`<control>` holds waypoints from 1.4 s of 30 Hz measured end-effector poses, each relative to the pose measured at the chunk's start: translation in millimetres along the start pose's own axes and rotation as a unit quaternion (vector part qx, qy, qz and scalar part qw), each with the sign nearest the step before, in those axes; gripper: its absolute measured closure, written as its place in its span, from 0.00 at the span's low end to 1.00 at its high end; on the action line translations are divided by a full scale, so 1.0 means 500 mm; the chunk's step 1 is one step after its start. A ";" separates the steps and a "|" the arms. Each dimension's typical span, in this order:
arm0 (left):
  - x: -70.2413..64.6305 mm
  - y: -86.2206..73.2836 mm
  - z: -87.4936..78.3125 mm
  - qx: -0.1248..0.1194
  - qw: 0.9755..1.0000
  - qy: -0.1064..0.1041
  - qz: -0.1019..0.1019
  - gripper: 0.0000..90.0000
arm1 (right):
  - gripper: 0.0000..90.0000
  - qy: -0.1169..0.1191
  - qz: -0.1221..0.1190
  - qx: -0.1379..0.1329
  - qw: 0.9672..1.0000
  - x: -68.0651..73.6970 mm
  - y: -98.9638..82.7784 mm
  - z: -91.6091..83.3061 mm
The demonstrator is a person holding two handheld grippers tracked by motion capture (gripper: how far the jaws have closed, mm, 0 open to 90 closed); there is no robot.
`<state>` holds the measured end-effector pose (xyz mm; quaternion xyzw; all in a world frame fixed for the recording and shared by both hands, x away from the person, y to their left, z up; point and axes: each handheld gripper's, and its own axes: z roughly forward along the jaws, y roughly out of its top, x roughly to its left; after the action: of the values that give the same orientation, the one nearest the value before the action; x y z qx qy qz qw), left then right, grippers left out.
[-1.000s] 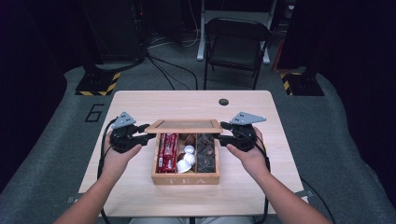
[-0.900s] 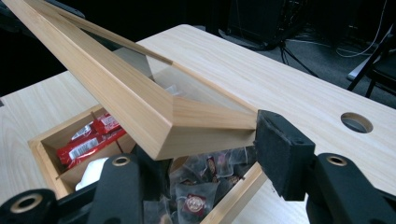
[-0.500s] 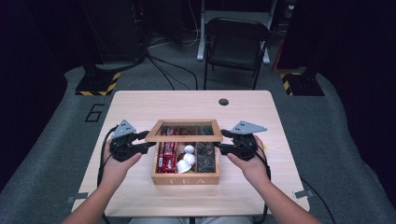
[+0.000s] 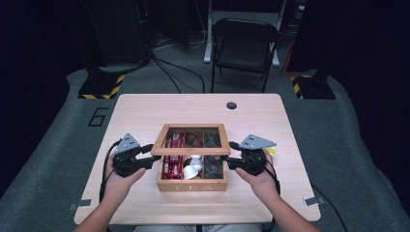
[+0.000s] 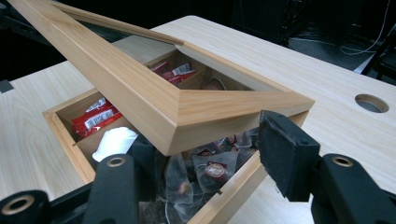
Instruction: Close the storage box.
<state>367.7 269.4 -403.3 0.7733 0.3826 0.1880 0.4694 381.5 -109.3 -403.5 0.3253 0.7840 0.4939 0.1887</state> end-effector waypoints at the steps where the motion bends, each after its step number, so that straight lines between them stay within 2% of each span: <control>1: -0.002 -0.004 0.001 -0.003 1.000 0.002 0.000 0.58 | 0.50 0.001 0.004 -0.002 1.000 0.001 -0.004 0.000; 5: -0.007 -0.018 -0.001 -0.001 1.000 0.001 0.003 0.58 | 0.50 0.002 0.003 0.000 1.000 0.007 -0.017 0.000; 10: -0.014 -0.035 -0.004 0.000 1.000 0.001 0.002 0.58 | 0.51 -0.003 -0.014 0.003 1.000 0.017 -0.031 -0.004; 17: -0.027 -0.058 -0.005 0.008 1.000 -0.004 0.010 0.58 | 0.52 0.002 0.000 0.008 1.000 0.025 -0.058 -0.004; 25: -0.032 -0.082 0.000 0.011 1.000 -0.011 0.003 0.58 | 0.52 -0.004 -0.009 0.012 1.000 0.037 -0.082 -0.002; 29: -0.035 -0.092 0.002 0.014 1.000 -0.015 0.005 0.58 | 0.53 -0.005 -0.020 0.017 1.000 0.041 -0.092 -0.002; 33: -0.036 -0.100 0.005 0.020 1.000 -0.015 0.009 0.58 | 0.55 0.003 -0.007 0.022 1.000 0.043 -0.101 -0.002; 34: -0.036 -0.102 0.006 0.020 1.000 -0.015 0.011 0.58 | 0.55 0.004 -0.010 0.020 1.000 0.043 -0.103 0.000; 38: -0.036 -0.113 0.008 0.022 1.000 -0.017 0.007 0.58 | 0.55 0.005 -0.011 0.026 1.000 0.048 -0.110 0.005; 42: -0.037 -0.127 0.009 0.021 1.000 -0.018 -0.007 0.57 | 0.53 0.005 -0.008 0.032 0.999 0.052 -0.117 0.009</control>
<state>332.7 269.5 -459.3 0.7836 0.3829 0.1625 0.4615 346.7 -105.6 -457.4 0.3224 0.8029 0.4688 0.1777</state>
